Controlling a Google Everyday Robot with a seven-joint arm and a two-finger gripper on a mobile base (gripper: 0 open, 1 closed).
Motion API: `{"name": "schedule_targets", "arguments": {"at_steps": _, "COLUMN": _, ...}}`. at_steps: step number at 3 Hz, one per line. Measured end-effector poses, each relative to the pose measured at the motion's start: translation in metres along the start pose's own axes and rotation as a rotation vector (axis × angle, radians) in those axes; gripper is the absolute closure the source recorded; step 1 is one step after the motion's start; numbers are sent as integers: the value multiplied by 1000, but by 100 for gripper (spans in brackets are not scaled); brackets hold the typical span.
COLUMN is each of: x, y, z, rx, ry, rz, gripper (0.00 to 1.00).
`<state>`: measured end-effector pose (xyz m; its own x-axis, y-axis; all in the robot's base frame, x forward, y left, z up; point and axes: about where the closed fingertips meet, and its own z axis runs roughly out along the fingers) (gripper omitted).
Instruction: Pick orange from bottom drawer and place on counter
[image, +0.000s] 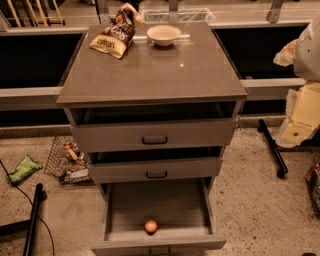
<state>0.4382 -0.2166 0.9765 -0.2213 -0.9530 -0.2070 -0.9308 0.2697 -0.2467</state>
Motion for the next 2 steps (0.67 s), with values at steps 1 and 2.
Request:
{"name": "schedule_targets", "arguments": {"at_steps": 1, "x": 0, "y": 0, "z": 0, "rx": 0, "ry": 0, "rz": 0, "gripper": 0}}
{"name": "schedule_targets", "arguments": {"at_steps": 2, "x": -5, "y": 0, "z": 17, "rx": -15, "ry": -19, "rz": 3, "gripper": 0}}
